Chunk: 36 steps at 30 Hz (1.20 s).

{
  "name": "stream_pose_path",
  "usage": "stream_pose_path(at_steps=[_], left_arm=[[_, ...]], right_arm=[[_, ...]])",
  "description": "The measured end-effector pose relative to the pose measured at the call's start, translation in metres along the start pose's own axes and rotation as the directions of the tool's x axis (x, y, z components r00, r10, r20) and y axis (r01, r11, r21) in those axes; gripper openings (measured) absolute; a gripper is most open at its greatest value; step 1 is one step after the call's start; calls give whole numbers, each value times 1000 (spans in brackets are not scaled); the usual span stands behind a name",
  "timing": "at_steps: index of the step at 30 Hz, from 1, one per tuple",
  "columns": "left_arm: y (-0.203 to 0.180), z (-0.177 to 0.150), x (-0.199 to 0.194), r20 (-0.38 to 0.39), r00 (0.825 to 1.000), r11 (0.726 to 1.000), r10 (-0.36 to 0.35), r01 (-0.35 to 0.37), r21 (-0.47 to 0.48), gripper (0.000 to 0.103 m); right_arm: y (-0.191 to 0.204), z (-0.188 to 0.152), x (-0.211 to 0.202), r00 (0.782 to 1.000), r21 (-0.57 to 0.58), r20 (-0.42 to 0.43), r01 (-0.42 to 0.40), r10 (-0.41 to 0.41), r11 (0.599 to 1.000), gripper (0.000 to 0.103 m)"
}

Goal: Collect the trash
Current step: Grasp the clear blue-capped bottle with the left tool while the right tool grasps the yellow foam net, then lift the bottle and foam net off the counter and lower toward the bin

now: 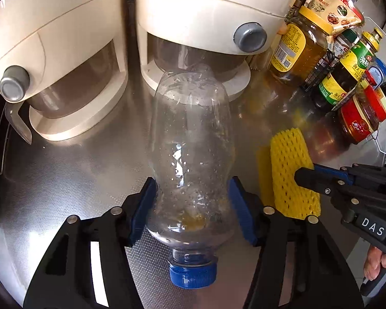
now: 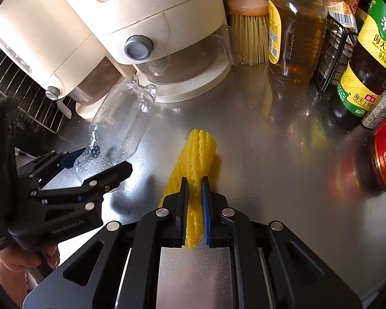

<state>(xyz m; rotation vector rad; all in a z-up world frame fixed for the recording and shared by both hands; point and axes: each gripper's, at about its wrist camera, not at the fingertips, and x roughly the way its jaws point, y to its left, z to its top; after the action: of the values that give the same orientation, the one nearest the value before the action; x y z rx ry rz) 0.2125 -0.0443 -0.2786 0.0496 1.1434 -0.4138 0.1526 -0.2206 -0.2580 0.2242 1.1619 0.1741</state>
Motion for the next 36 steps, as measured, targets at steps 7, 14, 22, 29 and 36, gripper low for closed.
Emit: stream_pose_path(at_steps=[7, 14, 22, 29, 36], left_arm=[[-7, -11, -15, 6, 1000, 1000, -13, 14, -20, 55], [-19, -33, -55, 69, 997, 1000, -22, 23, -21, 55], [-27, -81, -89, 118, 993, 999, 14, -10, -34, 55], [-45, -128, -120, 124, 992, 999, 23, -18, -40, 55], [-68, -169, -147, 132, 991, 999, 22, -17, -38, 55]], right_arm=[[1, -6, -4, 1000, 8, -23, -9, 9, 1000, 11], [9, -13, -25, 1000, -36, -2, -25, 25, 999, 11], [22, -53, -45, 997, -77, 47, -51, 55, 996, 11], [34, -98, -66, 996, -103, 30, -80, 84, 991, 11], [38, -138, -88, 995, -125, 32, -94, 99, 988, 11]])
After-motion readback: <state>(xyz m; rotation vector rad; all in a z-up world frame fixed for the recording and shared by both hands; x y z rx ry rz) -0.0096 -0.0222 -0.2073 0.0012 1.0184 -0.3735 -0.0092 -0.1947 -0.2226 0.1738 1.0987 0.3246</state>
